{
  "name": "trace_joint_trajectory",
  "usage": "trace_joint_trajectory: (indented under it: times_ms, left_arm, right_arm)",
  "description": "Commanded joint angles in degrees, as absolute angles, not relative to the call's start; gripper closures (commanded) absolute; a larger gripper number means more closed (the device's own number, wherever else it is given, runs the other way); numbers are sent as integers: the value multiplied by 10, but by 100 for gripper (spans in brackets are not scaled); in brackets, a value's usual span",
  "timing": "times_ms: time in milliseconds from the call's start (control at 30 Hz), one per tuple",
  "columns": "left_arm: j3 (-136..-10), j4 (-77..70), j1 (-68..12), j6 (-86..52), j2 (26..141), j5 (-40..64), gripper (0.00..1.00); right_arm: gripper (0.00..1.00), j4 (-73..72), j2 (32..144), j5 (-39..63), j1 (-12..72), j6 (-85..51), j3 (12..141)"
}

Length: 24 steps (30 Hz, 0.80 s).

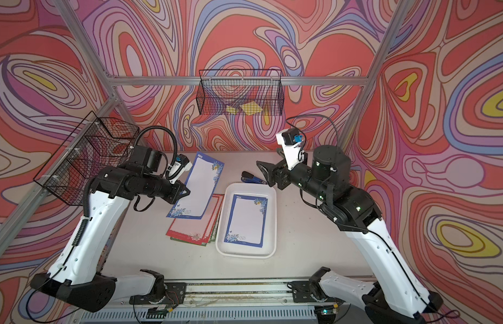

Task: Take out the stationery paper from the storage box
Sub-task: Place the stationery paper at the center of the board.

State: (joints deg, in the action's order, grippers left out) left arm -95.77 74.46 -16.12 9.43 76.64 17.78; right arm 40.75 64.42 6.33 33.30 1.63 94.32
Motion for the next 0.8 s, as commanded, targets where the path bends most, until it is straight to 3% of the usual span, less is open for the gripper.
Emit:
trace_joint_trajectory:
  times_ms: [0,233,767]
  left_arm:
    - [-964,810,-157,103,789,112,100]
    - [-937,779,-153,90,808,145,100]
    - [-855,724,-62,101,849,342,100]
  right_arm:
    - [19,437,658,46,330,27,962]
    - [19,429,660,53,331,23,955]
    - [18,399,693,134,330,15,994]
